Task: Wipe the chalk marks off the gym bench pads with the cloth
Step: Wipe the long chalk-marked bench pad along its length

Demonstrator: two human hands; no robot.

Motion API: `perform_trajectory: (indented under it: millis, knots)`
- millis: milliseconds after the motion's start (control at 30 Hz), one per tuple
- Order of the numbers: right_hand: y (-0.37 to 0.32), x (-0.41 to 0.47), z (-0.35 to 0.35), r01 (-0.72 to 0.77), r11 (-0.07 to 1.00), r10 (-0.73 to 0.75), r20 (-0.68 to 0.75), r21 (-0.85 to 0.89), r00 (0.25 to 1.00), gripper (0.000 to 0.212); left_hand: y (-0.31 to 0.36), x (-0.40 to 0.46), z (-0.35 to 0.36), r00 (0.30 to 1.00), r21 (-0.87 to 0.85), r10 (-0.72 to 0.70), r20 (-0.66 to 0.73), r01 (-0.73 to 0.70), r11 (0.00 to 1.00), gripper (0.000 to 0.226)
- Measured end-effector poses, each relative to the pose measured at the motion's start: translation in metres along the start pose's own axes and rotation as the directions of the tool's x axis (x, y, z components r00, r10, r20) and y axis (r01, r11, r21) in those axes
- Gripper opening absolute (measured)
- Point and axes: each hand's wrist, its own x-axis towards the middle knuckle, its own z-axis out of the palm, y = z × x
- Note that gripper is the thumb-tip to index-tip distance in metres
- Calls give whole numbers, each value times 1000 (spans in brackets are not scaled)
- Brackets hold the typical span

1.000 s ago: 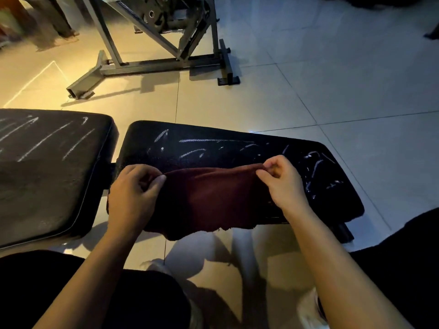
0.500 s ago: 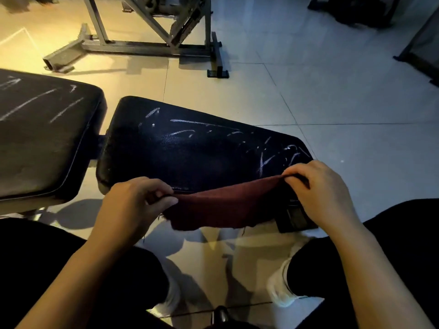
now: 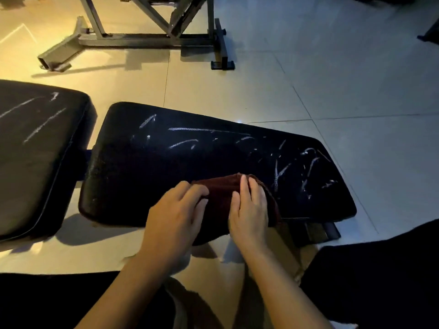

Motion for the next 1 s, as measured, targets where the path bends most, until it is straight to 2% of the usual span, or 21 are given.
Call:
perform_trajectory:
  millis: [67,133,233,267,367,433,533,733,900,1000]
  knots:
    - [2,13,1,-11,995,16,52,-96,999,60,2,-2,9,988,111,103,117,-117,987,24]
    - [5,31,-2,8,986,8,97,-169,995,62,-3,6,13,980,197,74,185,-111,974,37]
    - [14,55,-8,14,982,15,156,-188,988,62,-6,22,18,989,257,48,140,-83,963,15]
    - [17,56,-9,15,984,15,161,-178,987,62,-4,24,21,986,265,50,157,-91,960,22]
    - [23,31,-9,2,986,20,128,-168,992,62,5,18,36,945,329,75,319,-184,926,44]
    - [24,7,-9,-37,980,60,111,-197,992,68,6,10,43,914,335,58,402,-205,920,49]
    - [27,9,-9,-77,970,111,138,-230,984,66,2,10,47,910,320,94,404,-237,917,49]
    - [42,73,-16,-175,962,207,146,-208,967,64,-2,29,50,877,307,199,438,-353,884,55]
    - [39,14,-26,-168,968,194,136,-184,971,64,-10,37,51,871,327,179,458,-353,877,62]
    - [51,14,-30,-135,965,180,195,-226,964,65,-12,36,55,863,318,194,466,-368,874,64]
